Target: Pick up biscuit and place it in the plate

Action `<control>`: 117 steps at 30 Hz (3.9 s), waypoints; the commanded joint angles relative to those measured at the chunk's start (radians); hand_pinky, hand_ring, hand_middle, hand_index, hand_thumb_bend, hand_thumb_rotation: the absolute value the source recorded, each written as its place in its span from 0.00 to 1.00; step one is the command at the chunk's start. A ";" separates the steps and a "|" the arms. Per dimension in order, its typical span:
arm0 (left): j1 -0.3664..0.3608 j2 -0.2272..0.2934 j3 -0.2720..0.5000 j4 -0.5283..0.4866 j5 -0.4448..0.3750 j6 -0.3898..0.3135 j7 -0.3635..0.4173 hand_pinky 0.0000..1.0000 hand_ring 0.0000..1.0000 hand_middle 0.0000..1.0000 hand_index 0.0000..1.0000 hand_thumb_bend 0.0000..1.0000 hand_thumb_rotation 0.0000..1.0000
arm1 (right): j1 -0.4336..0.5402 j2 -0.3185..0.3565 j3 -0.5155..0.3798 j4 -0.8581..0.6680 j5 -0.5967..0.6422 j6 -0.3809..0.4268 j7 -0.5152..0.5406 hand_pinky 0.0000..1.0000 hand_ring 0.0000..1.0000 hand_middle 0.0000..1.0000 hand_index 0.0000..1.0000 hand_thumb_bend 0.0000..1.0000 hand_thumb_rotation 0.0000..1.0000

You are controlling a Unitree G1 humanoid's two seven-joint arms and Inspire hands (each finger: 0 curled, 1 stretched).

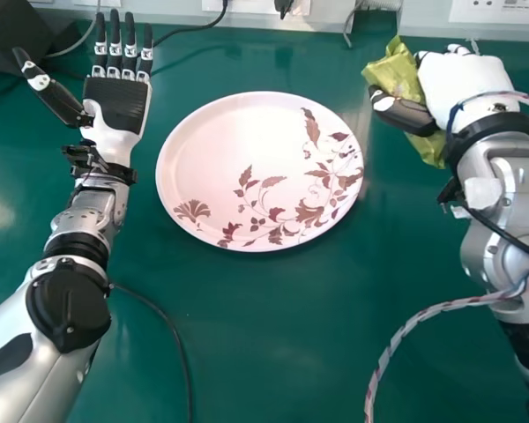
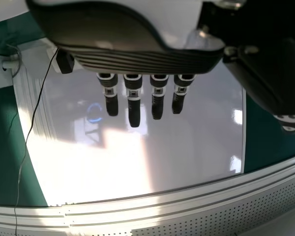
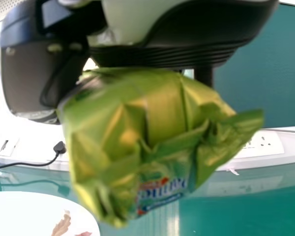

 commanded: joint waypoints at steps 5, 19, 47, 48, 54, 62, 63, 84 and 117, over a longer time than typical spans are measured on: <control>0.002 0.030 -0.022 0.008 0.020 0.007 -0.003 0.96 0.90 0.97 1.00 1.00 0.50 | -0.002 0.022 -0.012 -0.018 0.004 -0.020 -0.015 0.03 0.09 0.16 0.49 0.49 0.05; 0.002 0.038 -0.026 0.008 0.019 -0.011 0.017 0.97 0.89 0.96 1.00 1.00 0.54 | -0.027 0.060 -0.014 0.014 0.019 -0.072 -0.060 0.03 0.09 0.17 0.49 0.50 0.05; 0.001 0.035 -0.035 0.004 0.037 -0.052 0.066 0.97 0.89 0.98 1.00 1.00 0.59 | -0.037 0.076 -0.018 0.100 0.174 -0.208 -0.207 0.04 0.10 0.17 0.49 0.49 0.05; 0.000 0.033 -0.036 0.002 0.039 -0.058 0.072 0.97 0.89 0.98 1.00 1.00 0.60 | -0.038 0.078 -0.019 0.108 0.184 -0.214 -0.213 0.04 0.10 0.17 0.49 0.49 0.05; -0.002 0.024 -0.046 -0.002 0.047 -0.092 0.108 0.95 0.90 0.99 1.00 1.00 0.59 | -0.044 0.085 -0.013 0.150 0.236 -0.245 -0.259 0.04 0.10 0.18 0.49 0.49 0.06; 0.000 0.025 -0.052 0.001 0.052 -0.100 0.108 0.94 0.89 0.99 1.00 1.00 0.63 | -0.062 0.093 0.009 0.228 0.262 -0.299 -0.336 0.04 0.10 0.18 0.49 0.50 0.06; 0.000 0.025 -0.053 0.001 0.052 -0.102 0.109 0.94 0.89 1.00 1.00 1.00 0.64 | -0.066 0.095 0.014 0.239 0.263 -0.302 -0.341 0.04 0.10 0.18 0.49 0.50 0.06; 0.002 0.021 -0.063 0.002 0.050 -0.108 0.084 0.92 0.88 0.97 1.00 1.00 0.59 | -0.156 0.153 0.114 0.530 0.294 -0.410 -0.472 0.03 0.09 0.17 0.49 0.50 0.05; 0.004 0.024 -0.066 0.008 0.053 -0.115 0.059 0.93 0.87 0.94 1.00 0.98 0.54 | -0.247 0.240 0.205 0.790 0.327 -0.485 -0.583 0.03 0.10 0.18 0.49 0.50 0.05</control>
